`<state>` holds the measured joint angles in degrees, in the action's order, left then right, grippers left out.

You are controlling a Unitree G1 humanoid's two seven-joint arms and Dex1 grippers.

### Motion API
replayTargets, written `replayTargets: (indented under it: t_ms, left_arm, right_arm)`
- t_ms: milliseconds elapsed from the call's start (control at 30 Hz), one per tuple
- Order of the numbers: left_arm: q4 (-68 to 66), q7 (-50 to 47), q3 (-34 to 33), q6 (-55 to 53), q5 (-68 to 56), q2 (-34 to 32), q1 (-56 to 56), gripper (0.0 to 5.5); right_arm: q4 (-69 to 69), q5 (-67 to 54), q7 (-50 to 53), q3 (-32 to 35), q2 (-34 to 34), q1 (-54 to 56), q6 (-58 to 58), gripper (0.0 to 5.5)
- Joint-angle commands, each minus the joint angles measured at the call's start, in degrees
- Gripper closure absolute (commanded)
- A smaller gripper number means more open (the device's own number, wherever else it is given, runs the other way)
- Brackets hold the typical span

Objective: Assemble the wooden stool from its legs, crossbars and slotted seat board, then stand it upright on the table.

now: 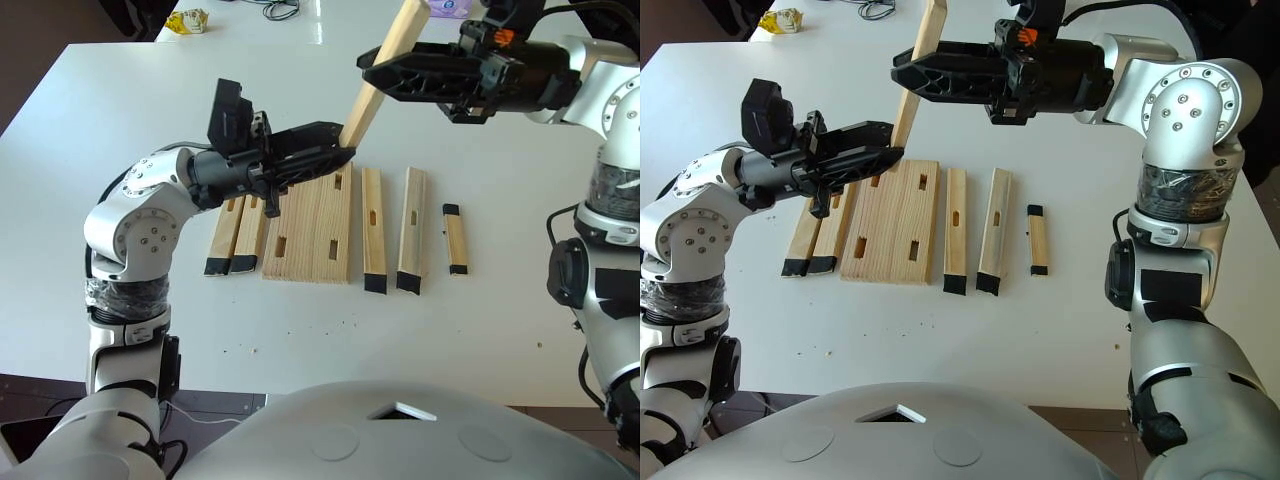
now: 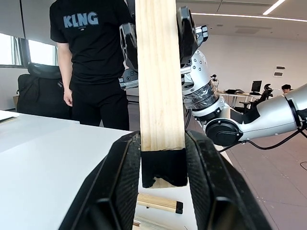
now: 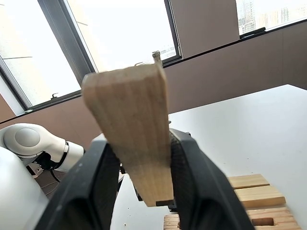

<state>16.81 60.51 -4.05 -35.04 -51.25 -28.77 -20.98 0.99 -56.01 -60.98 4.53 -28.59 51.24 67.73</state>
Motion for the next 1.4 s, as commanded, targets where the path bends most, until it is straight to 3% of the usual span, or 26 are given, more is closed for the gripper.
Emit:
replayTargets:
  t_ms: [33,500,533,767,1067,1200,1333,1400]
  left_arm:
    - [0.6,1.0,0.9,0.5,1.6,-1.3,1.0,4.18]
    - [-0.1,-0.7,-0.4,-0.1,1.0,-2.1,0.8,4.18]
    - [-0.1,-0.8,-0.4,-0.3,0.9,-2.2,0.8,3.82]
    - [-1.0,-0.9,-0.5,0.2,1.8,-2.6,0.7,2.86]
    - [-0.5,-3.3,-0.8,5.0,9.0,-3.6,11.0,2.84]
    - [0.8,-18.4,-4.9,8.0,12.3,4.1,14.4,2.84]
    - [8.4,-45.1,-5.4,13.8,18.2,22.5,16.3,2.84]
    - [10.5,-53.7,-3.5,17.5,22.2,29.9,16.5,2.84]
  right_arm:
    - [0.6,0.1,-1.0,-0.8,-1.2,0.6,-0.5,4.05]
    - [0.1,2.2,-1.7,-1.4,-1.8,-1.0,-4.6,4.12]
    - [0.1,2.4,-1.5,-1.4,-1.8,-1.2,-4.9,4.13]
    - [0.2,3.3,-0.6,-1.4,-1.8,-2.1,-6.5,4.18]
    - [-2.3,13.6,-6.0,-5.4,-5.8,-5.0,-19.5,4.18]
    - [-7.4,21.9,-12.5,-8.8,-9.9,-7.2,-30.3,4.18]
    - [-13.0,28.0,-19.1,-11.6,-13.3,-8.3,-38.1,4.18]
    - [-14.7,30.3,-22.6,-13.4,-14.2,-8.3,-41.6,4.18]
